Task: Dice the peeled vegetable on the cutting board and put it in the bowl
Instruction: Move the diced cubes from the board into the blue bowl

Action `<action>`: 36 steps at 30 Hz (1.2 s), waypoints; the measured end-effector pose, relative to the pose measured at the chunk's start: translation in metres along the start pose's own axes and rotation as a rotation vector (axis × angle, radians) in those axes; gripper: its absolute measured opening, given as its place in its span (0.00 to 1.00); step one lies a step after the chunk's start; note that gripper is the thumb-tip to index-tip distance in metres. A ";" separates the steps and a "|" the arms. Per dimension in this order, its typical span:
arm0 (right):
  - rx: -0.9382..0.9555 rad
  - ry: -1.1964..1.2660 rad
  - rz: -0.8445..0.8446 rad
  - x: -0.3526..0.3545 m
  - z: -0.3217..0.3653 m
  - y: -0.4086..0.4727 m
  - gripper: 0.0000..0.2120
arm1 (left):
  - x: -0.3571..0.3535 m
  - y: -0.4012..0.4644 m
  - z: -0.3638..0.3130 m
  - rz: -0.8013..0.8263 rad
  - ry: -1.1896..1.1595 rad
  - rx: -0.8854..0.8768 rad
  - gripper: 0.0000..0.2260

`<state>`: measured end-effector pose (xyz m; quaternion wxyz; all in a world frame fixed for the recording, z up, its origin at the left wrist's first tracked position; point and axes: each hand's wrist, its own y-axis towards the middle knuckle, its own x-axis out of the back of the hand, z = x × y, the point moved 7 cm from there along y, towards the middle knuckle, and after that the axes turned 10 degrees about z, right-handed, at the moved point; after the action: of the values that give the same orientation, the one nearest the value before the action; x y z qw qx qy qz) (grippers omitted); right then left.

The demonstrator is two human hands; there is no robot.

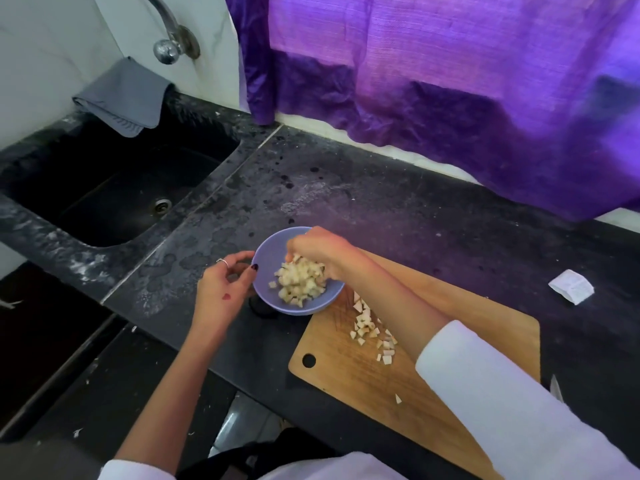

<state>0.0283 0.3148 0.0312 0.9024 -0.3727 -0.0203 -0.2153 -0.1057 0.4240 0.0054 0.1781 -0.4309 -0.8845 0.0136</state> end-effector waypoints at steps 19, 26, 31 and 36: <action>0.604 -0.952 -0.421 -0.032 0.039 -0.014 0.10 | 0.001 0.000 -0.009 0.028 0.082 0.001 0.10; 0.551 -1.133 -0.107 -0.044 0.029 -0.024 0.18 | 0.002 -0.004 -0.006 0.024 0.140 0.008 0.11; 0.681 -0.862 -0.175 -0.013 -0.009 -0.073 0.17 | -0.001 -0.008 -0.009 0.039 0.164 0.001 0.13; 0.330 -0.801 -0.392 0.026 -0.132 -0.111 0.35 | 0.001 -0.009 -0.009 0.048 0.178 0.009 0.13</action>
<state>-0.0093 0.1458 0.0148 0.8131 -0.2673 -0.4704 -0.2148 -0.1105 0.4176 0.0155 0.2576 -0.4506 -0.8546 -0.0165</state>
